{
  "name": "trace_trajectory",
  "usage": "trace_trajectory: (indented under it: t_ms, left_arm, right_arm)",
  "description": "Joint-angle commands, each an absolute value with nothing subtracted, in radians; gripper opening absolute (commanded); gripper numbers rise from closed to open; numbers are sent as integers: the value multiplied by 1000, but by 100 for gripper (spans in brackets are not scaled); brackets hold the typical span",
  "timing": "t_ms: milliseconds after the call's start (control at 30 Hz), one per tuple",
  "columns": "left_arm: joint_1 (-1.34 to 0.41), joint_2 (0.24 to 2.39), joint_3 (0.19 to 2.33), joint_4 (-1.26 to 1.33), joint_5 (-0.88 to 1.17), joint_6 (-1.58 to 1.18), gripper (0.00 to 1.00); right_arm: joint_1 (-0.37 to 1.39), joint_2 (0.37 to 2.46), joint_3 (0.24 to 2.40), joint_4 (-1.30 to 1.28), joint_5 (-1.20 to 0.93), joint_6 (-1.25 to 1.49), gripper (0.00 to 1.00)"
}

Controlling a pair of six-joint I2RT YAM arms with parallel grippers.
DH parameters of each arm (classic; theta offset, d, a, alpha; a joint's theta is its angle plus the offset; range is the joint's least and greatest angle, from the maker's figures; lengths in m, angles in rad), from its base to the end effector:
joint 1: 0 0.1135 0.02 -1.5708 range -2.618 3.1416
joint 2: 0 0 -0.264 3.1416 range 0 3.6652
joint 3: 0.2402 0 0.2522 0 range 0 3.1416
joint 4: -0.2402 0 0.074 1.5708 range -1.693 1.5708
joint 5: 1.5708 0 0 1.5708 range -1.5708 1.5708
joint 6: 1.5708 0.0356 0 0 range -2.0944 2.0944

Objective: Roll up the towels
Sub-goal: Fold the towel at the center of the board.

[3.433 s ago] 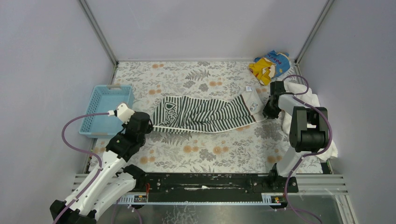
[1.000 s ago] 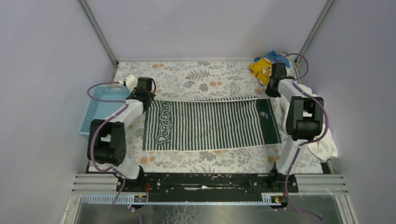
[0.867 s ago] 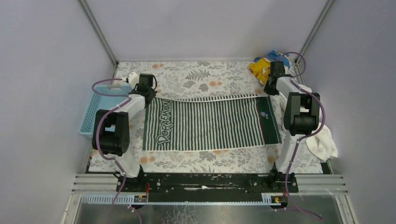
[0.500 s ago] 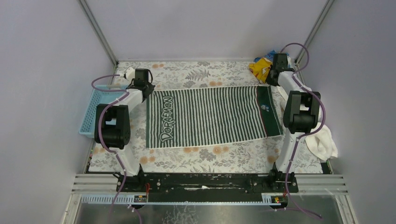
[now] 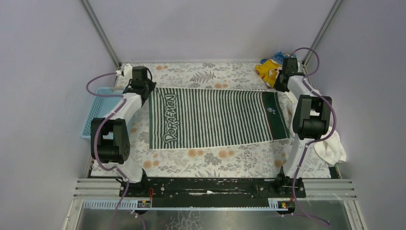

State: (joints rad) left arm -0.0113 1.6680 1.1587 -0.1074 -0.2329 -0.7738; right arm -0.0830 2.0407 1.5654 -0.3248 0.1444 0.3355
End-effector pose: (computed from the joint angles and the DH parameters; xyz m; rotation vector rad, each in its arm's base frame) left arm 0.3774 0.0039 0.2464 -0.9296 1.9663 -0.1946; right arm 0.4589 -0.0433 0.2118 0.5579 2.2939 -0.0488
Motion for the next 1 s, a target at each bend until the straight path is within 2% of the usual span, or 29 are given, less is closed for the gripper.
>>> trace_trajectory:
  t_ms: [0,600,967]
  left_arm:
    - [6,1611,1126,-130,-247,-785,0]
    - [15,1388,927,-248,-234,-826,0]
    - [15,1065,734,-376,-275,-946,0]
  right_arm:
    - [-98,1907,1524,-328,157,318,6]
    - [-106,1692,1334,-459,233,375,8]
    - [-106,1468,1108,-436,317,463,8]
